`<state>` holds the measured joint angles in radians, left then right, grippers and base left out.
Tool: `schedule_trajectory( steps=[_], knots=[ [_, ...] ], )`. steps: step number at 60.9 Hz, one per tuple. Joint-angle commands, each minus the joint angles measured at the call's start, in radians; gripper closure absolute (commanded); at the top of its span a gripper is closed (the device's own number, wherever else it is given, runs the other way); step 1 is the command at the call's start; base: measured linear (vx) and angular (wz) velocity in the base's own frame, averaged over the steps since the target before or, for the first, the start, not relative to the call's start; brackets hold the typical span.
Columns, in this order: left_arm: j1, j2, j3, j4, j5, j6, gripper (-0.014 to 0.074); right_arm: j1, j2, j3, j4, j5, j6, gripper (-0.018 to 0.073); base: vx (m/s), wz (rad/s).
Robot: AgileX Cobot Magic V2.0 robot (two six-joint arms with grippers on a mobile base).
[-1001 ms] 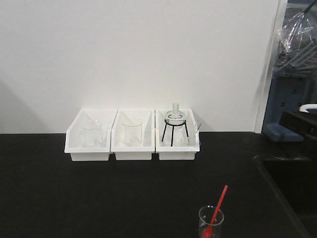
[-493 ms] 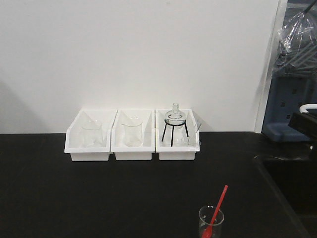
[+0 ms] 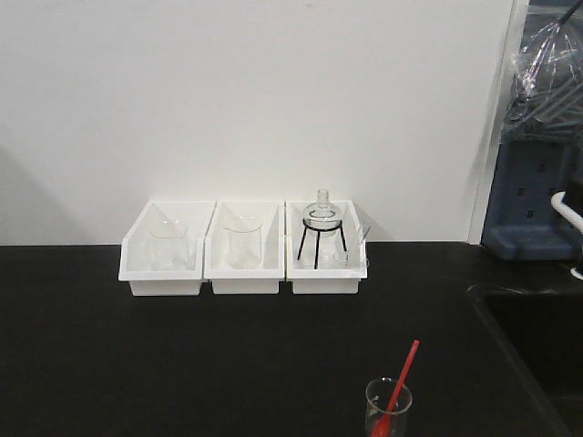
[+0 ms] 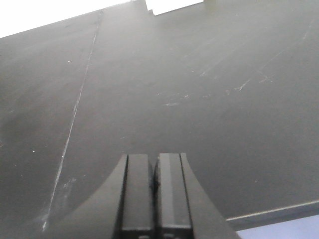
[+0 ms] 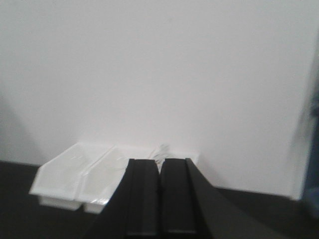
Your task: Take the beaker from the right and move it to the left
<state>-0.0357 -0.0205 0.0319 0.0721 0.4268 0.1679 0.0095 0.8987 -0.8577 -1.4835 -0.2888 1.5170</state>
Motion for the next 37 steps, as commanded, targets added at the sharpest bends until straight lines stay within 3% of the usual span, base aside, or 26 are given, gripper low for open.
schedule_trajectory(
  steps=[1,2,10,17,26,37],
  knots=[
    [-0.006,-0.006,0.019,0.000,-0.077,-0.001,0.0603,-0.004,-0.004,-0.033,0.399,0.173,-0.432,0.0563,0.00,0.00],
    [-0.006,-0.006,0.019,0.000,-0.077,-0.001,0.0603,-0.004,-0.004,-0.033,0.489,0.224,-0.568,0.0563,0.00,0.00],
    [-0.006,-0.006,0.019,0.000,-0.077,-0.001,0.0603,-0.005,-0.006,-0.039,0.965,0.482,-1.132,0.0563,0.00,0.00],
    [-0.006,-0.006,0.019,0.000,-0.077,-0.001,0.0603,-0.005,-0.011,-0.039,1.188,0.596,-1.435,0.0563,0.00,0.00],
    [-0.006,-0.006,0.019,0.000,-0.077,-0.001,0.0603,-0.004,-0.011,-0.036,1.354,0.614,-1.612,0.0563,0.00,0.00],
    [-0.006,-0.006,0.019,0.000,-0.077,-0.001,0.0603,-0.004,-0.108,0.040,1.399,0.583,-1.634,0.0563,0.00,0.00]
  ],
)
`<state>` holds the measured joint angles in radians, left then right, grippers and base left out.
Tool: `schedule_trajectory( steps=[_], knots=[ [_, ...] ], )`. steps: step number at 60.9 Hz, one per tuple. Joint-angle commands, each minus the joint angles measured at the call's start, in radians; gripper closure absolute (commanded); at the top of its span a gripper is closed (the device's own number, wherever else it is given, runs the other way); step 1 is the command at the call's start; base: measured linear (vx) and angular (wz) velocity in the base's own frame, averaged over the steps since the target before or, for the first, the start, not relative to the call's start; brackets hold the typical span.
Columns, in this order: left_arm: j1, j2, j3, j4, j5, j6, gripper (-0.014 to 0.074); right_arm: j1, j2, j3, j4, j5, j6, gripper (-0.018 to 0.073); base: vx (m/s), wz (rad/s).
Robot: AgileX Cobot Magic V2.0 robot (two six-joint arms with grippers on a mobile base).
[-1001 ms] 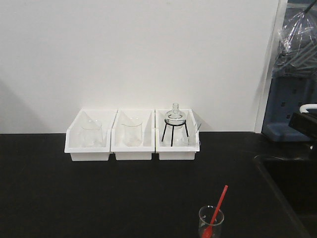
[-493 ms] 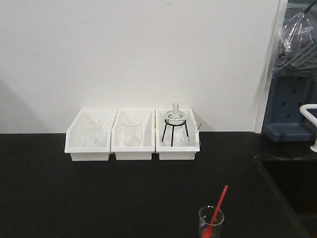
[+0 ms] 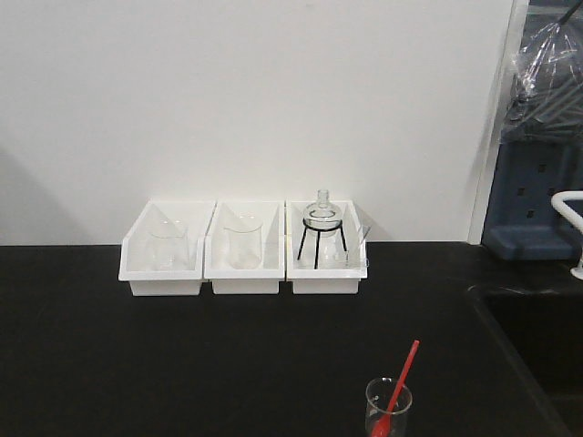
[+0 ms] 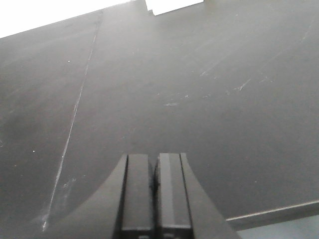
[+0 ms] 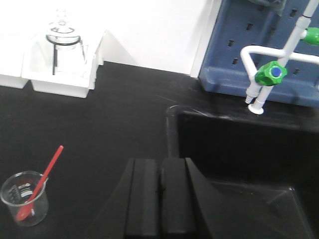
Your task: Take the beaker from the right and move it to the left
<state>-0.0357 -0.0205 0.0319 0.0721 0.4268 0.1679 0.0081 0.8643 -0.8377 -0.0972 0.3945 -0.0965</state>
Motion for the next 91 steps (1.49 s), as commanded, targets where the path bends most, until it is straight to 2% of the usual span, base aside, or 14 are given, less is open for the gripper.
schedule_trajectory(
  steps=[1,16,25,32,40,50,91],
  knots=[
    [-0.006,-0.006,0.019,0.000,-0.077,-0.001,0.0603,-0.002,-0.099,0.036,0.014,-0.107,-0.019,0.0563,0.00,0.00],
    [-0.006,-0.006,0.019,0.000,-0.077,-0.001,0.0603,-0.002,-0.548,0.452,0.068,-0.228,-0.014,0.0563,0.00,0.00],
    [-0.006,-0.006,0.019,0.000,-0.077,-0.001,0.0603,-0.002,-0.778,0.665,0.075,-0.236,-0.014,0.0563,0.00,0.00],
    [-0.006,-0.006,0.019,0.000,-0.077,-0.001,0.0603,-0.002,-0.891,0.781,0.087,-0.268,-0.014,0.0563,0.00,0.00],
    [-0.006,-0.006,0.019,0.000,-0.076,-0.001,0.0603,-0.002,-0.876,0.877,0.087,-0.462,-0.015,0.0563,0.00,0.00],
    [-0.006,-0.006,0.019,0.000,-0.077,-0.001,0.0603,-0.002,-0.879,0.877,0.087,-0.508,-0.015,0.0563,0.00,0.00],
    [-0.006,-0.006,0.019,0.000,-0.077,-0.001,0.0603,-0.002,-0.888,0.877,0.087,-0.509,-0.015,0.0563,0.00,0.00]
  ],
)
